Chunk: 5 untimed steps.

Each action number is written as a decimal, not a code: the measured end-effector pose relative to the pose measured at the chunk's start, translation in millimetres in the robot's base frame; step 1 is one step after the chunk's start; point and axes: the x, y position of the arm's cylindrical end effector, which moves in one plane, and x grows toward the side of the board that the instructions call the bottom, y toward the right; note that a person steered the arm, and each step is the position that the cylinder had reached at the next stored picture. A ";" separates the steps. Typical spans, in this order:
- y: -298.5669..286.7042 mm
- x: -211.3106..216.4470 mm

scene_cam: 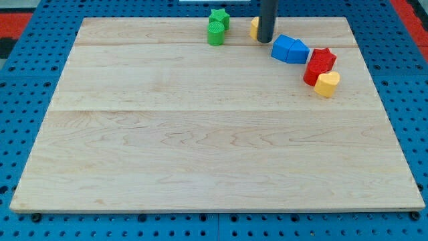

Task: Keep blue blocks on left side of red blocks

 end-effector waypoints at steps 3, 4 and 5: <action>72.6 10.5; 90.3 20.0; 80.4 18.8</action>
